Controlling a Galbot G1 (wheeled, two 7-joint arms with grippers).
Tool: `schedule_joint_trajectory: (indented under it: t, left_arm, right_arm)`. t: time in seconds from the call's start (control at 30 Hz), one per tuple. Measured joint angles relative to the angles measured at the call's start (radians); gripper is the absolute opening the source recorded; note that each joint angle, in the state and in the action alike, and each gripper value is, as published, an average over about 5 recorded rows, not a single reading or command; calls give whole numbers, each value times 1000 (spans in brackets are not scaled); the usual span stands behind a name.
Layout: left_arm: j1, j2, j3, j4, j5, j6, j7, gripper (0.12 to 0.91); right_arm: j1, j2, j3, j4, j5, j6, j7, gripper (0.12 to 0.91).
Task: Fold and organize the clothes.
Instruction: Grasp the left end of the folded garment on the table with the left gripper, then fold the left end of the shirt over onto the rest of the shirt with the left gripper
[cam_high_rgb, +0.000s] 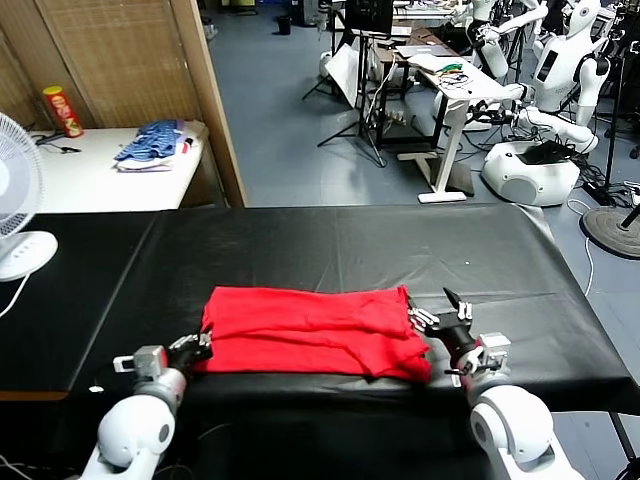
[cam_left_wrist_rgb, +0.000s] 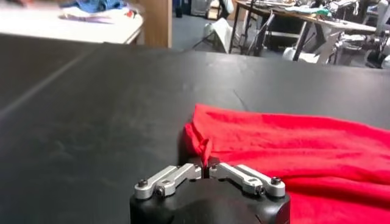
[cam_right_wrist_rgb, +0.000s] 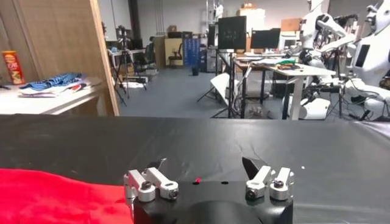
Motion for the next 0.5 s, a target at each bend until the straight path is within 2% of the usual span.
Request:
schedule_joint_trajectory:
  t: [0.17,0.3,0.5]
  left_arm:
    - [5,46,-20,13,110,-41,0,155]
    - [17,131,-66,43,158,-75,-9,155]
    - [19,251,-120,49,179,-69,-30,155]
  right_arm:
    - [-9,5,14,15,-1,-3,4,798]
    - [-17,8,17,24,-1,-5,4,798]
    - [-31,16,13,32,-12,-6,5,798]
